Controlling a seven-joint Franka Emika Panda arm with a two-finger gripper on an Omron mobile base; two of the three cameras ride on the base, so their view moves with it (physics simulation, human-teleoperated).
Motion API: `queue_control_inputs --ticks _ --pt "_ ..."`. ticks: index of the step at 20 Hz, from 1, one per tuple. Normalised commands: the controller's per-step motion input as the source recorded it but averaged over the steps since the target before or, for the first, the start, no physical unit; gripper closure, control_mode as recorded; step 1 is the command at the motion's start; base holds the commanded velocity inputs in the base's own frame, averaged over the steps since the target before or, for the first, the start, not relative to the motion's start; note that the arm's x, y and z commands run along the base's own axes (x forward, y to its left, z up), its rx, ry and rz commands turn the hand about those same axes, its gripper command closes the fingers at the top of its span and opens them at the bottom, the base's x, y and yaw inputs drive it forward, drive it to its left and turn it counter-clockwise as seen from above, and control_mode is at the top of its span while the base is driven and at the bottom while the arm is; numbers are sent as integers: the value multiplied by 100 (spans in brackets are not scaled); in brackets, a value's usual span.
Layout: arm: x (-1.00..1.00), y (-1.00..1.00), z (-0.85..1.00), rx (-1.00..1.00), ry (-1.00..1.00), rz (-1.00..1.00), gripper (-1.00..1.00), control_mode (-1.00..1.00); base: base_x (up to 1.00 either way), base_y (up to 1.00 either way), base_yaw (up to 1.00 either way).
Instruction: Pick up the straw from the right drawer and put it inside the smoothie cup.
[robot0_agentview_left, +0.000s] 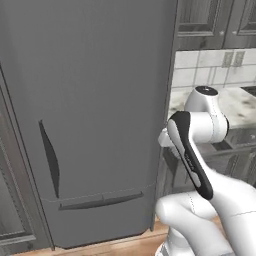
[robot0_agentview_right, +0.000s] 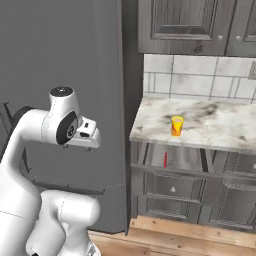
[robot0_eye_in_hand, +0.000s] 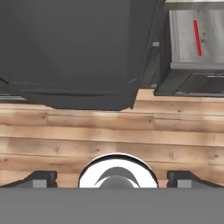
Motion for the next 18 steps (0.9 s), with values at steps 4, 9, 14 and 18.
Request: queue_control_inputs --ticks 4,9,14,18 --pt "0 0 0 0 0 0 -100 100 -2 -65 -5" --pt "0 0 0 0 0 0 -100 100 0 -77 -3" --pt "0 0 0 0 0 0 -100 100 0 -66 -2" --pt "0 0 0 0 0 0 -100 100 11 -45 0"
